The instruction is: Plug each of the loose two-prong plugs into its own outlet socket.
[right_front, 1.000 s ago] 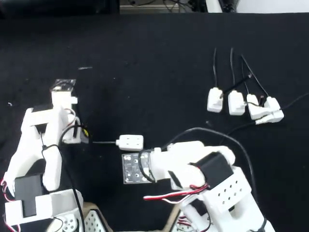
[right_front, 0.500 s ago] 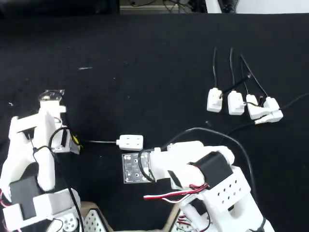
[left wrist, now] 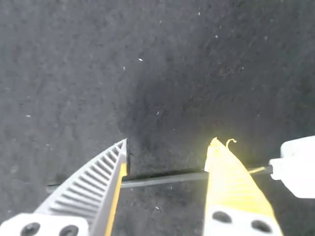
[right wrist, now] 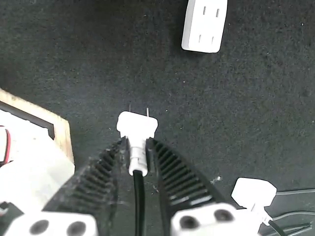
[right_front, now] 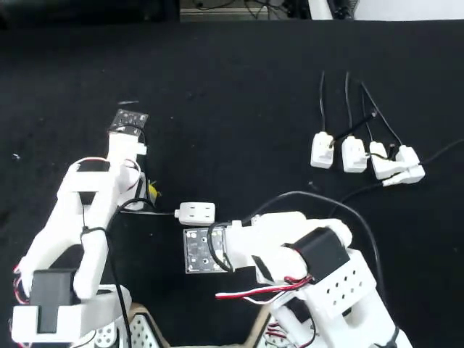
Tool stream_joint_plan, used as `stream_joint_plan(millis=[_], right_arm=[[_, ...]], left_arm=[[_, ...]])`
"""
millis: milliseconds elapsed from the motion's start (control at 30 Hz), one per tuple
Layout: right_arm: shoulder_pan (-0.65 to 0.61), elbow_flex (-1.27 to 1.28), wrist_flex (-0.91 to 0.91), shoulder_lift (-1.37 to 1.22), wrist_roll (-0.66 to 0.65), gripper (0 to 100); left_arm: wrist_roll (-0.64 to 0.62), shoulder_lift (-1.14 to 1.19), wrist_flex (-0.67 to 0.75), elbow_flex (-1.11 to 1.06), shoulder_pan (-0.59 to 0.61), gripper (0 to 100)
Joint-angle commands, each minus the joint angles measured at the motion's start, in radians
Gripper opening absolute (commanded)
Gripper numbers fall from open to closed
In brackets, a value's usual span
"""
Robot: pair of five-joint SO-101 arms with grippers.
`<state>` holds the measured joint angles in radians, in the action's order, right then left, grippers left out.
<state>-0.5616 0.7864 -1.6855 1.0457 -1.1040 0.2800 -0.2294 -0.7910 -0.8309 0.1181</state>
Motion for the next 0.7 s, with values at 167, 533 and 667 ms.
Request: stream_joint_plan(millis=[167, 533, 667], right_arm=[[0.012, -0.005, 0.017, 0.012, 0.015, 1.0], [0.012, -0.005, 0.017, 0.012, 0.014, 1.0], [0.011, -0.005, 0.028, 0.012, 0.011, 1.0]], left_arm=[[0.031, 0.028, -0.100, -0.024, -0.007, 26], [0.023, -0.133, -0.311, -0.028, -0.007, 26], [0.023, -0.207, -0.334, -0.056, -0.005, 26]])
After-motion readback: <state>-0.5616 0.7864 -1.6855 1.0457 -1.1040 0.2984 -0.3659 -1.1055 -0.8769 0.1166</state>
